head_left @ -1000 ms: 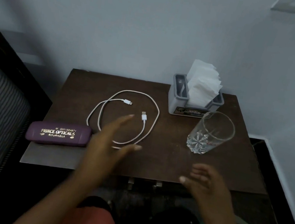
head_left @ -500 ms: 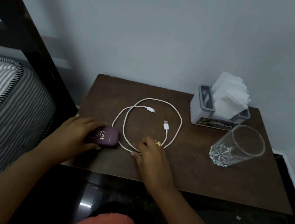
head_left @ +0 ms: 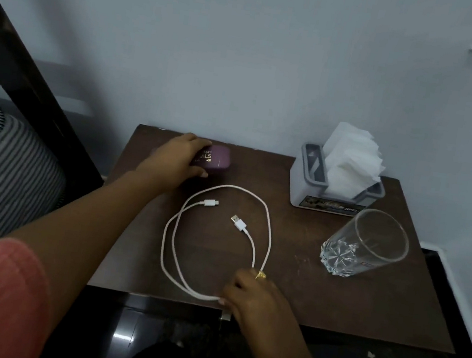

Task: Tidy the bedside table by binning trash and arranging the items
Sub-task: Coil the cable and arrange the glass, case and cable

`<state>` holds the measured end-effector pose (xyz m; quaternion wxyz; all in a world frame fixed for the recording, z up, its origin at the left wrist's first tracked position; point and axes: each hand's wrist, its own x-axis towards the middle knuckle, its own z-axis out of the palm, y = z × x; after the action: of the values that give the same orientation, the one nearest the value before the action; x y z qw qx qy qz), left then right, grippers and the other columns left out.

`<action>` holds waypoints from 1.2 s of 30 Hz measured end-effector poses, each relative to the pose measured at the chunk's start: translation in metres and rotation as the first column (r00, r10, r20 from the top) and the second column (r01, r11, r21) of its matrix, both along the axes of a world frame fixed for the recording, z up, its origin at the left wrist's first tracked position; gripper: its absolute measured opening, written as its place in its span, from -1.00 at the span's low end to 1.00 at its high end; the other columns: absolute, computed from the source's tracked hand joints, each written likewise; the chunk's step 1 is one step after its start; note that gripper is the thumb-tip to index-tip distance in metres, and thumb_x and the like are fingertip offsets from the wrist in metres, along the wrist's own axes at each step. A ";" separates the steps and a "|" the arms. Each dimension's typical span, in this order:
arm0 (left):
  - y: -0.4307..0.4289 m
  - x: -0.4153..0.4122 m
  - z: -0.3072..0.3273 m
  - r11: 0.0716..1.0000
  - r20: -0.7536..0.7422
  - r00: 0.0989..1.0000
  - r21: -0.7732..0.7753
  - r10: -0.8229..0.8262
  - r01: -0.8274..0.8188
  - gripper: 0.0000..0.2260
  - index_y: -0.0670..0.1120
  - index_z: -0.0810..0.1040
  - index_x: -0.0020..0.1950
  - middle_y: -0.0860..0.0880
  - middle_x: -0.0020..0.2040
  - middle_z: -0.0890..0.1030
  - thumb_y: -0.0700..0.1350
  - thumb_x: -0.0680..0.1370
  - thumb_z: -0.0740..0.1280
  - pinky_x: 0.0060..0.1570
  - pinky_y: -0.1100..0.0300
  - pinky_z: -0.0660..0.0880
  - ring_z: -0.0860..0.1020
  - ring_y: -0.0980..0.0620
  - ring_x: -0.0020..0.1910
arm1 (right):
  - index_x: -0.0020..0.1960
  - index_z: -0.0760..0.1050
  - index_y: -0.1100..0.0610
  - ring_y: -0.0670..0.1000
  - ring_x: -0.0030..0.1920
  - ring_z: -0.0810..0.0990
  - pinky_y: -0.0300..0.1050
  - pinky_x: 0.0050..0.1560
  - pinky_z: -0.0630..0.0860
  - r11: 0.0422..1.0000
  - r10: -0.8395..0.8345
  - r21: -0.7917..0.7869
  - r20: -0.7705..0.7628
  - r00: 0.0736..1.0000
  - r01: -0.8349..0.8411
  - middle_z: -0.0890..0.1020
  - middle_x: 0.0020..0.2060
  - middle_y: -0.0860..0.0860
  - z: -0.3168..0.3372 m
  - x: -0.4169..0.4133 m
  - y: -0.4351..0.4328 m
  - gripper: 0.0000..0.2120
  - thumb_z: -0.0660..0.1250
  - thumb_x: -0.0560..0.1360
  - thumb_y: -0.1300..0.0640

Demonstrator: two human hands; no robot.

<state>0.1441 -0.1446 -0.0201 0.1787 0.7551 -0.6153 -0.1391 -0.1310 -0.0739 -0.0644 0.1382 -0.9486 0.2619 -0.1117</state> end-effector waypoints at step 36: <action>0.183 -0.173 0.047 0.759 -0.857 0.441 -0.096 0.266 -0.644 -0.55 0.17 0.61 0.01 0.10 0.05 0.63 -0.41 0.45 0.36 -0.11 0.61 0.42 0.56 0.46 -0.10 | -0.13 0.52 -0.06 -0.16 -0.13 0.52 -0.39 -0.11 0.38 0.798 -0.491 0.580 0.464 0.737 0.166 0.54 -0.17 -0.15 0.097 0.021 0.039 -0.91 0.24 0.43 0.01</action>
<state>-0.0286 0.0387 0.0264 0.6211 0.6912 -0.2458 -0.2759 -0.1099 -0.0350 0.0327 0.4314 -0.7302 0.3943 -0.3539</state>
